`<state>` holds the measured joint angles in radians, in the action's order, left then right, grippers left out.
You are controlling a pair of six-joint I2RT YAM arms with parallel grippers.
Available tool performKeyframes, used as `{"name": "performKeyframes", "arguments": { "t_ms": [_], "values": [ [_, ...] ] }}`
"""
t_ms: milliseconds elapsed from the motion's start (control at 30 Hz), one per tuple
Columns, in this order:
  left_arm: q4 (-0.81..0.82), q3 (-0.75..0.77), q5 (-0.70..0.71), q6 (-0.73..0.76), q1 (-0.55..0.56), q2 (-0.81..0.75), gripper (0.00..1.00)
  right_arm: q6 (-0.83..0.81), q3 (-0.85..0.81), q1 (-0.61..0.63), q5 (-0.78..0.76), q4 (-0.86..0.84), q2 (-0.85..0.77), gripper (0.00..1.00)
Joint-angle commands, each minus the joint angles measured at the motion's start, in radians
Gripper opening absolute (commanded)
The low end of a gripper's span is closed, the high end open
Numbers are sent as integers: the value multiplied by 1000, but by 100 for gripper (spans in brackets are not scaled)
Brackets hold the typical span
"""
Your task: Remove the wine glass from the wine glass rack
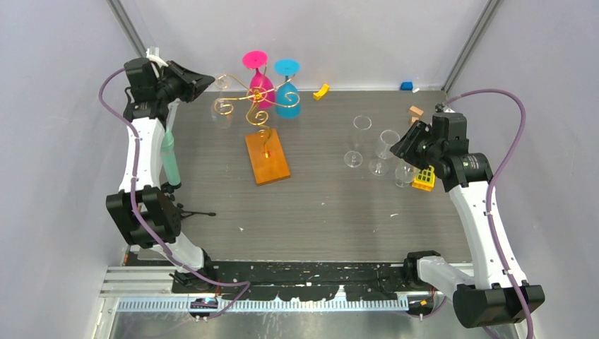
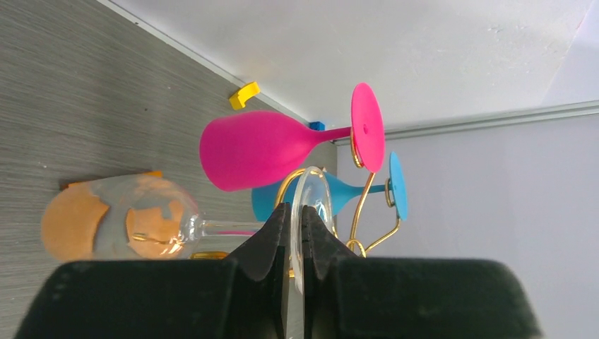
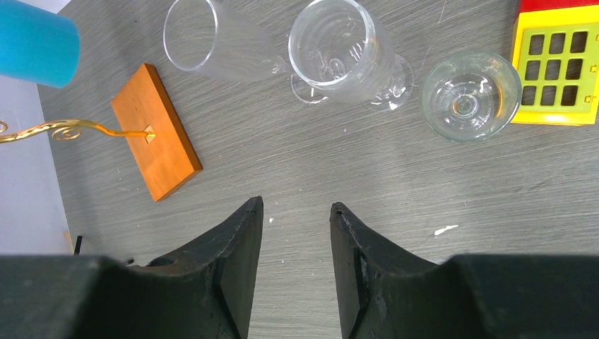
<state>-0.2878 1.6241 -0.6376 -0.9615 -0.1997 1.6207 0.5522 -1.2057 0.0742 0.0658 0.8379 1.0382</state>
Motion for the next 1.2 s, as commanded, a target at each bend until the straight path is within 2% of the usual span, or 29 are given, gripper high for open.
{"name": "performKeyframes", "arguments": {
  "t_ms": [0,233,467,1167],
  "values": [
    [56,23,-19,12,-7,-44,2,6,3,-1,11,-38,-21,46],
    [164,18,-66,-74,-9,-45,0,5,8,-1,10,-39,-24,46],
    [353,-10,-85,-197,-9,-43,0,8,11,-1,12,-41,-26,46],
    [386,28,-185,-214,27,24,0,9,12,-1,15,-43,-30,46]
  ]
}}
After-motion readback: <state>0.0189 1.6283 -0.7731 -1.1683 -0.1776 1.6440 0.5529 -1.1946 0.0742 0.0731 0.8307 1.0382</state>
